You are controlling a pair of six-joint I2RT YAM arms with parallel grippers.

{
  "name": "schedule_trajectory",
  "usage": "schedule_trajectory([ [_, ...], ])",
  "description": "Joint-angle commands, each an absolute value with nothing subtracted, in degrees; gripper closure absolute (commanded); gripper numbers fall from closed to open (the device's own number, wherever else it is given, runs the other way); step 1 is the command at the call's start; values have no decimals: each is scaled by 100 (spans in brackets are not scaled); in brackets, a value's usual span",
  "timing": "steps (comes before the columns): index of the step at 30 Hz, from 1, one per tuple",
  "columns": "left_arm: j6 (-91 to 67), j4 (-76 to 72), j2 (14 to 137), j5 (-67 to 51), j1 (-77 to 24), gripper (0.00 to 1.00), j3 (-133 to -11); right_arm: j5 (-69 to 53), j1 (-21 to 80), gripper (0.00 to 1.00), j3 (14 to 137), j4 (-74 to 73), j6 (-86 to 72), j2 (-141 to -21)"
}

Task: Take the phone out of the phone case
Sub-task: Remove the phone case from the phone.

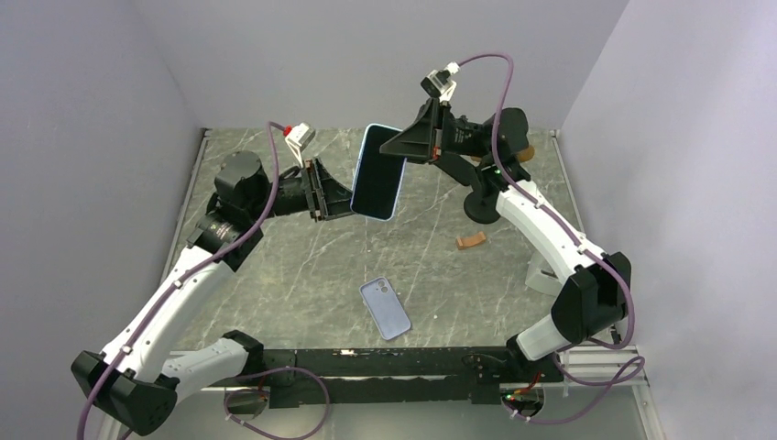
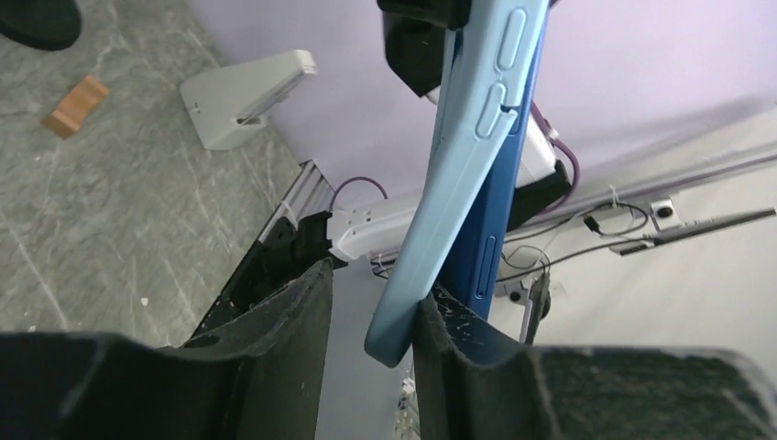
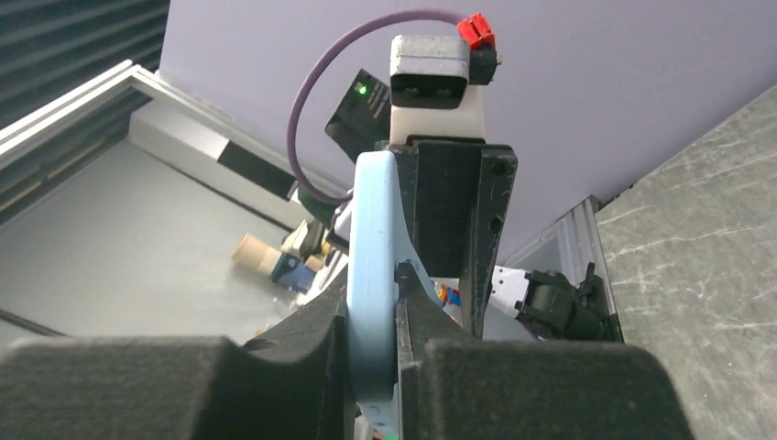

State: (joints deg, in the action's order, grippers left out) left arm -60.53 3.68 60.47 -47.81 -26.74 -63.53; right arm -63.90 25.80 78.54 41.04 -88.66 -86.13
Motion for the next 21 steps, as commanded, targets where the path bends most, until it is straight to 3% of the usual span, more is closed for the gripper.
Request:
schedule_trajectory([
  [1,-5944,1100,6568,-2813,-2706,60,-6374,-6304,3410,100,8341,3762,-8746,-8244],
  [3,-5934,1017,6603,-2764,-2844,68,-6420,-6178,3426,100,8360,3347,-8458,-8210],
  [5,-5643,1356,6653,-2445,-3053,88,-6608,-5995,3427,100,8399,2942,-8260,-8208],
  [8,-4616,2697,6765,-834,-3564,100,-7185,-5811,3428,100,8286,2952,-8544,-8250],
  [10,-4137,3527,6864,669,-3893,100,-7463,-5723,3440,100,8124,3504,-9168,-8328],
  [15,-3873,3715,6703,2041,-3882,100,-6947,-5244,3459,100,7872,5630,-11187,-8511],
  [17,-3838,3554,6578,1860,-3793,100,-6696,-5215,3448,100,7957,5564,-11236,-8483],
  [19,-3761,3223,6434,966,-3591,99,-6580,-5340,3412,100,8044,4921,-10803,-8390],
  [21,-3841,2859,6304,-67,-3382,79,-6536,-5439,3311,100,7995,4209,-10232,-8255],
])
